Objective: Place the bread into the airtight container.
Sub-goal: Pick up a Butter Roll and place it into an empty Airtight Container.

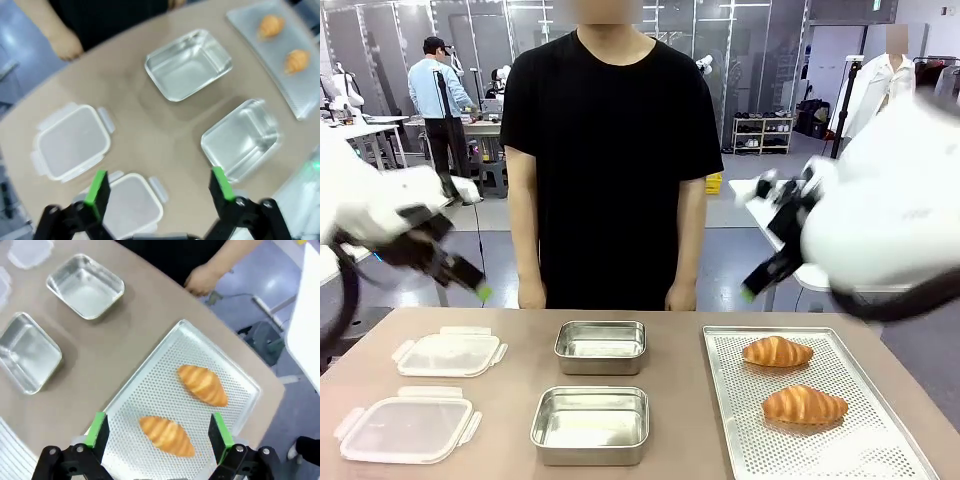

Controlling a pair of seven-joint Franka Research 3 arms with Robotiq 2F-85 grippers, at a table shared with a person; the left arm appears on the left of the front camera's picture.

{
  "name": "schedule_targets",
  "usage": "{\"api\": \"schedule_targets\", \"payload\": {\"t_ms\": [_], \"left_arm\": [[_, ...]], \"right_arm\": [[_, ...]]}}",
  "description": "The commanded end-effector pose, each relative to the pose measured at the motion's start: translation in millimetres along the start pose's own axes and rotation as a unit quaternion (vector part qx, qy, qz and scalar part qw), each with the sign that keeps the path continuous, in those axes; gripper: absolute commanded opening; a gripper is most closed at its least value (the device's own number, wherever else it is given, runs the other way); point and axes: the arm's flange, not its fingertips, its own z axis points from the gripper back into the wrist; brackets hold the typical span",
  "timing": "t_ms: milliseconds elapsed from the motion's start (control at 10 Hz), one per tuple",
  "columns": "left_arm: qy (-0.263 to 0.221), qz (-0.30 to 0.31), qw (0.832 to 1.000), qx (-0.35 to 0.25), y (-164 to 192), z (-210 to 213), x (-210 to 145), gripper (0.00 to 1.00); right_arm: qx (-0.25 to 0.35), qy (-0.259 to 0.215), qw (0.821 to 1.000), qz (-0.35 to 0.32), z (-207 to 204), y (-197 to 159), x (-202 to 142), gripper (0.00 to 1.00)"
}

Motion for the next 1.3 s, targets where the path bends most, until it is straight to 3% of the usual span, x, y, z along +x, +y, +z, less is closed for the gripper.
{"api": "schedule_targets", "payload": {"t_ms": [0, 300, 600, 1000, 1200], "left_arm": [[-0.005, 0.008, 1.000, -0.028, 13.2, 85.4, 20.8, 1.00], [-0.043, 0.008, 0.999, -0.012, 11.8, 204.7, 21.5, 1.00], [-0.078, 0.034, 0.996, 0.033, 19.3, 288.3, -1.3, 1.00], [-0.127, 0.050, 0.988, 0.072, 26.3, 346.6, -38.7, 1.00], [-0.127, 0.050, 0.988, 0.065, 24.3, 346.0, -42.4, 1.00]], "right_arm": [[0.021, 0.001, 1.000, 0.005, 83.7, -27.0, 10.3, 1.00], [0.034, -0.026, 0.999, 0.001, 217.3, -39.7, -17.7, 1.00], [-0.002, -0.044, 0.999, -0.017, 300.9, -55.6, -59.7, 1.00], [-0.040, -0.067, 0.996, -0.035, 348.9, -61.1, -91.9, 1.00], [-0.047, -0.077, 0.996, -0.029, 350.7, -60.8, -91.8, 1.00]]}}
